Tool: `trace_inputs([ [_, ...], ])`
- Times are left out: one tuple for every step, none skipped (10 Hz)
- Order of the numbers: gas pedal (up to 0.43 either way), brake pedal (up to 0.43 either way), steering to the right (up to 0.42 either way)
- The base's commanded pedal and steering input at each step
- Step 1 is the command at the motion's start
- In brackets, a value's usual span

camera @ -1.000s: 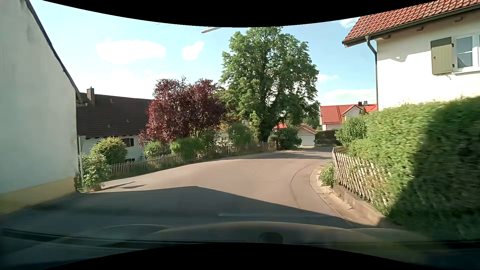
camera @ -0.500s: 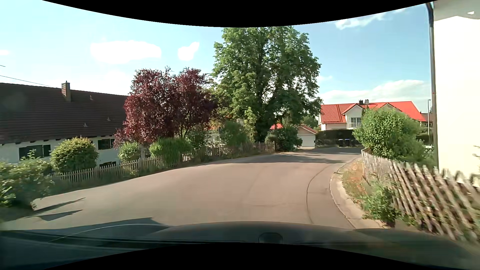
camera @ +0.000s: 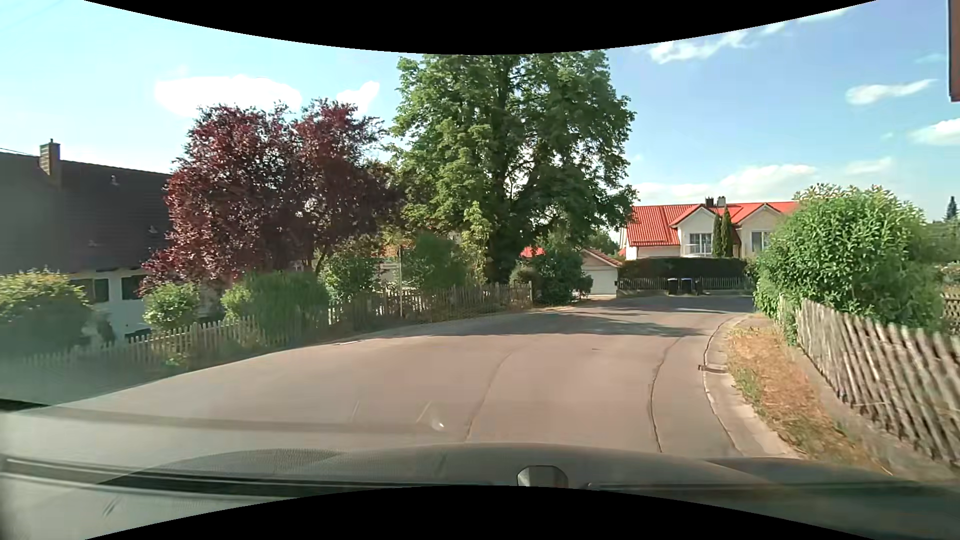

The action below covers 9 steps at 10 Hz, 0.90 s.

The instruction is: Follow the waypoints while adhering to traffic rules and regulations

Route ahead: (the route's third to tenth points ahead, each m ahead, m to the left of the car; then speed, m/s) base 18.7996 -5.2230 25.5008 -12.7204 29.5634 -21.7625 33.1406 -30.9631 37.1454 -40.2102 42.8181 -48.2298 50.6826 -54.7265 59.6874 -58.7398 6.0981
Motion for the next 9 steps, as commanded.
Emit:
trace_inputs([
  [0.000, 0.006, 0.128],
  [0.000, 0.006, 0.139],
  [0.000, 0.006, 0.150],
  [0.000, 0.006, 0.158],
  [0.000, 0.006, 0.165],
  [0.028, 0.006, 0.177],
  [0.047, 0.006, 0.185],
  [0.059, 0.006, 0.185],
  [0.059, 0.006, 0.178],
])
